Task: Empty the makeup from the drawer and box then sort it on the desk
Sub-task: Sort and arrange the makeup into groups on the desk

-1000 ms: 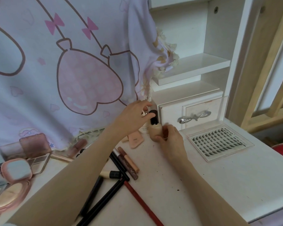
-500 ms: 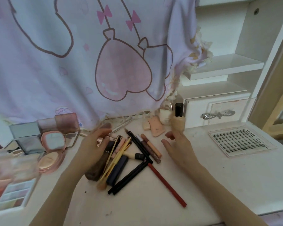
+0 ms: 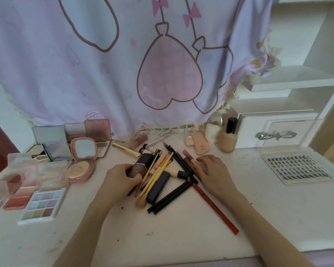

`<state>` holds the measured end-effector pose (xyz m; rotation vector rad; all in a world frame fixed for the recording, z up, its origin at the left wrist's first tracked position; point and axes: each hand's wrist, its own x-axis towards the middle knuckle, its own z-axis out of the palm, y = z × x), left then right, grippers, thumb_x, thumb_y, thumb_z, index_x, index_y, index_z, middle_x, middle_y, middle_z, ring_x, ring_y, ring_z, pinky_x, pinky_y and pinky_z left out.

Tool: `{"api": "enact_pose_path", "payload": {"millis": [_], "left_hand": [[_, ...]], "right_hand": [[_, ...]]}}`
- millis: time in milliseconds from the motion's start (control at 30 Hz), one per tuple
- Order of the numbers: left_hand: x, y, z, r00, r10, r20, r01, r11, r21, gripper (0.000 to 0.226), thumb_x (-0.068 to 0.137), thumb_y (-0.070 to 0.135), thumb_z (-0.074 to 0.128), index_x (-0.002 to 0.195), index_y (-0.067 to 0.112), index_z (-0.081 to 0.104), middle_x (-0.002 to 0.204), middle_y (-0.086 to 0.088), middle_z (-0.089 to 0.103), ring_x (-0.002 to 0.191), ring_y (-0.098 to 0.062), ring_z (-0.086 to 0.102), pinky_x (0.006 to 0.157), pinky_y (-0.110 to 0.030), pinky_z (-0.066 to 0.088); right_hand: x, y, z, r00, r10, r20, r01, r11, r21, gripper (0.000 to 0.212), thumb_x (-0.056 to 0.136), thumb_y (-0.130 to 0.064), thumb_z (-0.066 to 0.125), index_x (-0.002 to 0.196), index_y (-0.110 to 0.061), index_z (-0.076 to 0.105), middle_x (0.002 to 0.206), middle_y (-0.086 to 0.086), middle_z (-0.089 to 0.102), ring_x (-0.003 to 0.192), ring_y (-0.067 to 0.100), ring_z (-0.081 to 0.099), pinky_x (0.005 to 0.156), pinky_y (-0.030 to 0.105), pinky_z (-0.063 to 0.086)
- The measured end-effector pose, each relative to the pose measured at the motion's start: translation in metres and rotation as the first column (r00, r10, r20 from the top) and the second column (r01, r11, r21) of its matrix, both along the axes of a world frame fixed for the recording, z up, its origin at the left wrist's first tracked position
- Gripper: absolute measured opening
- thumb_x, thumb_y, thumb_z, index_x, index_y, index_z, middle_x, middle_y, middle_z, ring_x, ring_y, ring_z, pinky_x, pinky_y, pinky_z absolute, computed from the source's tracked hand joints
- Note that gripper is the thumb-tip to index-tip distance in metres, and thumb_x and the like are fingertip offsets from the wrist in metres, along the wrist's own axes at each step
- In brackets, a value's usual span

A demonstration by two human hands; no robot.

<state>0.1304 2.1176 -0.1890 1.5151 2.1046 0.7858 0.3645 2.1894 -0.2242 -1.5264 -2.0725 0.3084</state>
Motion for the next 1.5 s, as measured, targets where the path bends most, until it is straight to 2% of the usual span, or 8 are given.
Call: {"api": "enact_pose_path", "payload": {"millis": [167, 300, 567, 700, 833, 1100, 1267, 1500], "left_hand": [[0.001, -0.006, 0.008, 0.898, 0.12, 0.422, -0.2, 0.968, 0.15, 0.037, 0.09, 0.012, 0.054, 0.127, 0.011, 0.051, 0.111, -0.006, 0.059, 0.088, -0.012, 0.053, 0.071, -0.02, 0.042], [0.027, -0.008, 0.017, 0.835, -0.065, 0.546, -0.131, 0.941, 0.312, 0.026, 0.089, 0.005, 0.055, 0.108, 0.023, 0.053, 0.093, 0.011, 0.062, 0.082, 0.0, 0.058, 0.057, -0.006, 0.045], [0.103, 0.009, 0.03, 0.736, -0.281, 0.616, 0.019, 0.918, 0.396, 0.031, 0.08, 0.009, 0.069, 0.106, 0.02, 0.057, 0.097, 0.007, 0.067, 0.09, -0.003, 0.064, 0.076, -0.015, 0.05], [0.121, 0.018, 0.03, 0.781, -0.304, 0.545, 0.068, 0.91, 0.41, 0.039, 0.079, 0.009, 0.07, 0.113, 0.02, 0.053, 0.102, 0.005, 0.066, 0.096, -0.006, 0.062, 0.079, -0.019, 0.051], [0.123, 0.025, 0.031, 0.769, -0.316, 0.555, 0.076, 0.908, 0.412, 0.04, 0.077, 0.013, 0.072, 0.111, 0.02, 0.052, 0.1, 0.002, 0.067, 0.094, -0.006, 0.063, 0.073, -0.016, 0.05], [0.096, 0.04, 0.057, 0.899, -0.432, 0.079, 0.347, 0.809, 0.475, 0.024, 0.088, 0.036, 0.052, 0.112, 0.034, 0.047, 0.098, 0.009, 0.059, 0.084, -0.001, 0.06, 0.074, -0.019, 0.051], [0.099, 0.04, 0.055, 0.819, -0.405, -0.406, 0.568, 0.671, 0.476, 0.031, 0.093, 0.039, 0.035, 0.079, 0.017, 0.051, 0.06, 0.002, 0.052, 0.059, -0.013, 0.052, 0.056, -0.026, 0.043], [0.107, 0.049, 0.059, 0.838, -0.281, -0.467, 0.502, 0.731, 0.462, 0.035, 0.095, 0.032, 0.03, 0.073, 0.011, 0.046, 0.049, -0.006, 0.047, 0.042, -0.022, 0.047, 0.044, -0.039, 0.042]], "right_hand": [[0.002, 0.001, 0.001, 1.0, 0.012, -0.021, -0.013, 0.999, -0.034, 0.037, 0.097, -0.039, 0.04, 0.118, -0.014, 0.058, 0.122, 0.002, 0.055, 0.112, 0.016, 0.047, 0.092, 0.025, 0.032], [0.005, 0.001, 0.001, 0.948, -0.018, -0.316, 0.019, 1.0, -0.002, 0.025, 0.095, -0.026, 0.049, 0.11, -0.011, 0.063, 0.118, 0.002, 0.056, 0.112, 0.016, 0.049, 0.093, 0.019, 0.032], [0.017, -0.017, 0.009, 0.576, 0.186, -0.796, -0.22, 0.973, 0.068, 0.042, 0.081, -0.054, 0.045, 0.083, -0.018, 0.067, 0.084, -0.001, 0.068, 0.083, 0.011, 0.061, 0.071, 0.024, 0.047], [0.021, -0.014, 0.014, 0.259, 0.077, -0.963, -0.54, 0.838, -0.078, 0.065, 0.075, -0.057, 0.063, 0.112, -0.003, 0.062, 0.114, 0.021, 0.063, 0.102, 0.029, 0.06, 0.08, 0.037, 0.051], [0.025, -0.01, 0.016, 0.185, 0.02, -0.983, -0.659, 0.744, -0.109, 0.069, 0.067, -0.043, 0.079, 0.121, -0.005, 0.059, 0.125, 0.024, 0.057, 0.115, 0.035, 0.055, 0.091, 0.046, 0.047], [0.033, -0.015, 0.024, 0.308, -0.063, -0.949, -0.757, 0.589, -0.284, 0.035, 0.076, -0.047, 0.065, 0.089, -0.017, 0.074, 0.083, 0.005, 0.066, 0.072, 0.016, 0.056, 0.062, 0.024, 0.043], [0.033, -0.019, 0.024, 0.231, -0.114, -0.966, -0.896, 0.362, -0.257, 0.056, 0.078, -0.056, 0.058, 0.099, -0.004, 0.068, 0.072, 0.005, 0.057, 0.049, 0.009, 0.047, 0.035, 0.013, 0.032], [0.031, -0.024, 0.031, 0.365, 0.134, -0.921, -0.784, 0.578, -0.227, 0.021, 0.082, -0.021, 0.059, 0.092, -0.003, 0.058, 0.065, 0.006, 0.052, 0.041, 0.012, 0.038, 0.04, 0.018, 0.027]]}}
